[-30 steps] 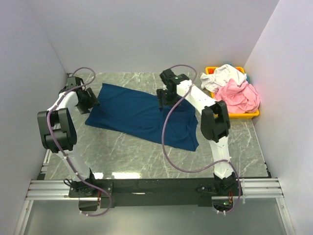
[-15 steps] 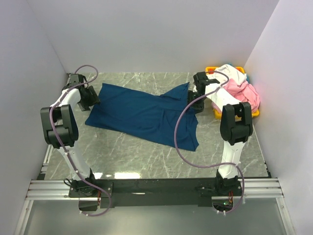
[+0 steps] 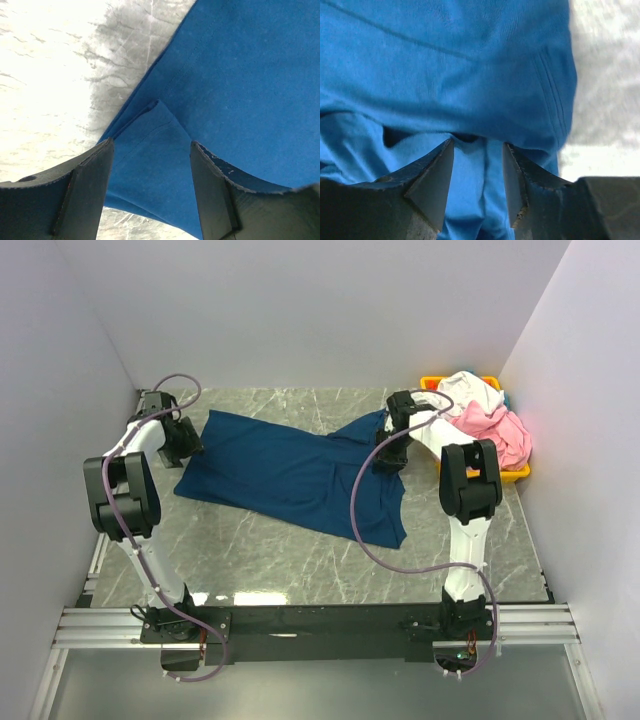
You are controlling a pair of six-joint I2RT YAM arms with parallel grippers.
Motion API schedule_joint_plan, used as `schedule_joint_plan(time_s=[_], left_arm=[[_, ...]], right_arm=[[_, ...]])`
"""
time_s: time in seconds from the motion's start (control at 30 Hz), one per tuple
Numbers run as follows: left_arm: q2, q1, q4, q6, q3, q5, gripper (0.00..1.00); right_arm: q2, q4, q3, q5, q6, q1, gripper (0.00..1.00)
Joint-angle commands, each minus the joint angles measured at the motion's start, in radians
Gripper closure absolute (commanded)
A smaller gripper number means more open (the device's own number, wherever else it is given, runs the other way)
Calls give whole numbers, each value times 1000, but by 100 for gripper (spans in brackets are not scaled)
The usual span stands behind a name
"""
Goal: Fold and stack the t-shirts
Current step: Fold the tshirt
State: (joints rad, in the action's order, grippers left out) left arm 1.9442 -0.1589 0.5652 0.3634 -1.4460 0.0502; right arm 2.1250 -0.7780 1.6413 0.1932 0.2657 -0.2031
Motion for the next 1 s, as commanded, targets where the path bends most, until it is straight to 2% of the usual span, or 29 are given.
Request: schedule_joint_plan(time_s=[0.0, 0.27, 0.53, 0.63, 0.67, 0.73, 0.97], left_arm=[[7, 21, 25, -37, -69, -47, 32], [35, 39, 55, -58, -99, -92, 32], [53, 47, 68, -67, -113, -107, 32], [61, 45, 71, -67, -113, -118, 32], [64, 47, 76, -67, -113, -122, 32], [70, 47, 79, -70, -117, -138, 32], [87, 56, 53, -73, -119, -127, 37]], right_arm=[[29, 16, 69, 15, -23, -1, 50], [43, -4, 95, 2, -29, -2, 59], [26, -3, 61, 34, -33, -2, 80], [23, 2, 51, 41, -29, -2, 90], [20, 3, 45, 45, -28, -2, 96], [10, 8, 40, 46, -26, -2, 100], [-7, 11, 17, 46, -23, -2, 100]])
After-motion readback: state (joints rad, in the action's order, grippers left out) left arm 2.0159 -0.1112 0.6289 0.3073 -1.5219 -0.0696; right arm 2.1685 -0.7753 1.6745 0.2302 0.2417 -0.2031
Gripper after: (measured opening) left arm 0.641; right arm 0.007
